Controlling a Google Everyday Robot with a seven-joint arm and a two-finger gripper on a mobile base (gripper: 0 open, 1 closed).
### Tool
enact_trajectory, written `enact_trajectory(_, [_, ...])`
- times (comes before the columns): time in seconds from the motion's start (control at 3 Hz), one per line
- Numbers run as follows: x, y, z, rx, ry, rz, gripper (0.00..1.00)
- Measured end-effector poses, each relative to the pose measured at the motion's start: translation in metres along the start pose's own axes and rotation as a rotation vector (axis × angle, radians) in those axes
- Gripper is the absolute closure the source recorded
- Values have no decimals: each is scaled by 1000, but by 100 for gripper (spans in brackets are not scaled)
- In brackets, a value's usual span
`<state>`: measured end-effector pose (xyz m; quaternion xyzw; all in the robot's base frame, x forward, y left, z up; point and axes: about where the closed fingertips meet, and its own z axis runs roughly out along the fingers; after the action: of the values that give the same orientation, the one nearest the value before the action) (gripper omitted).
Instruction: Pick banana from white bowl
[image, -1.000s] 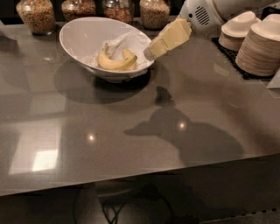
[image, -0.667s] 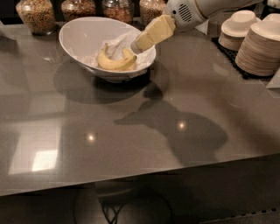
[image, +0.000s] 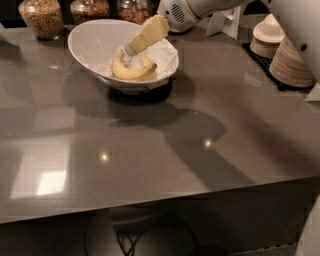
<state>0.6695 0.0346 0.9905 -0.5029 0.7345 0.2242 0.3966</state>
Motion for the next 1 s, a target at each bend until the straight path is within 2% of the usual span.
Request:
enact_trajectory(0.67, [-6,11,41,-78,6,-2,0])
enact_trajectory(1.0, [2,16,56,-86,61,7,0])
